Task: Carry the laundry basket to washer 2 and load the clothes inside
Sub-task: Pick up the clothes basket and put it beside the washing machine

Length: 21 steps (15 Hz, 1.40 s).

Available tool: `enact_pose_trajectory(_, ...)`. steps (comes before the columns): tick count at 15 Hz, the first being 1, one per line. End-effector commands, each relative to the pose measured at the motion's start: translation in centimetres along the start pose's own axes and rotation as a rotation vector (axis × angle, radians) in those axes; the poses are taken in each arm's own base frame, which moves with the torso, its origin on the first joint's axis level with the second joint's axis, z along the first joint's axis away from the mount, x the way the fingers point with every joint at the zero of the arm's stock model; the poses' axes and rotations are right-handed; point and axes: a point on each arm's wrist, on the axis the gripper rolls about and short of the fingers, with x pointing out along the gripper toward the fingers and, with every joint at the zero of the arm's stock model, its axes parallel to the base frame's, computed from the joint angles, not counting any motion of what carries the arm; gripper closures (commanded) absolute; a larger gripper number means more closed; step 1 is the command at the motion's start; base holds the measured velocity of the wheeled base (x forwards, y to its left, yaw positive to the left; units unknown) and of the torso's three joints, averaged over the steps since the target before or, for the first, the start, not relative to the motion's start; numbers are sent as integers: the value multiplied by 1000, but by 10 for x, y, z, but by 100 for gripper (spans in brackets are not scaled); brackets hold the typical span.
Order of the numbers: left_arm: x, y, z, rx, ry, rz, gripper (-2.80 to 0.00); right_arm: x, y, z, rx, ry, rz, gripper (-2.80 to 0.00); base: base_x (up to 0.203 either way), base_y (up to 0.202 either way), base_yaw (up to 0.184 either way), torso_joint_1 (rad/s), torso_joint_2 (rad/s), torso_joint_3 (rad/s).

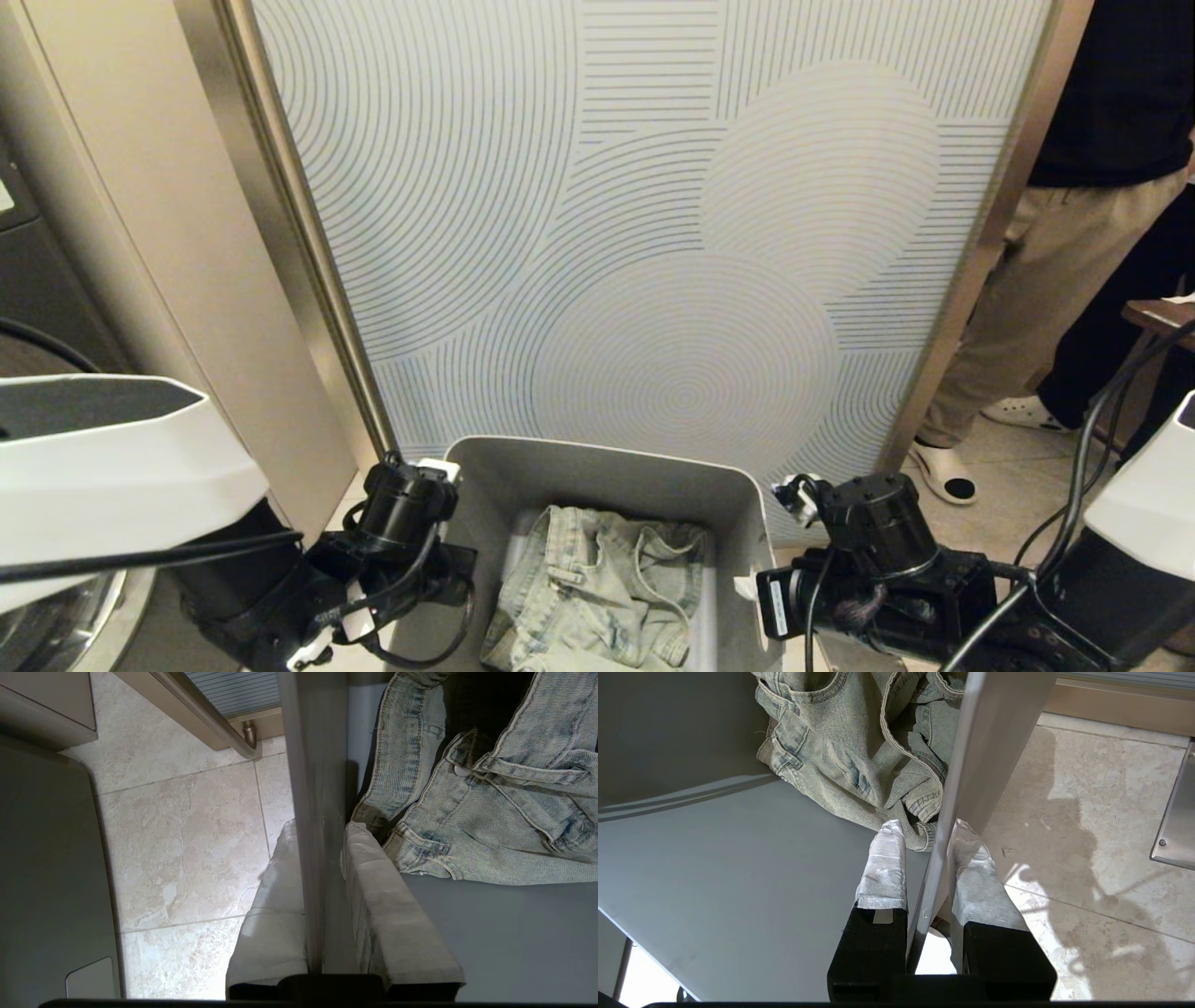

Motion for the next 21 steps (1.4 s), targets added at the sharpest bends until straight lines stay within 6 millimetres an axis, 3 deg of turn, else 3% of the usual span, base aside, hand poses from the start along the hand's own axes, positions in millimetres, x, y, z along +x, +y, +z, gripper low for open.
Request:
enact_pose_trajectory(1,0,0,0,-2,-3,2,0,0,0,0,2,-2,2,0,0,0,0,0,0,0)
enact_pose_trajectory(9,0,0,0,0,-3,2,0,0,0,0,2,0,0,0,-2,-4,130,12,-20,-29)
enact_pose_trajectory(21,4,-1,-3,3,13,4,0,2,-1,-1,1,6,-2,0,0,-6,165,137,-369,-229)
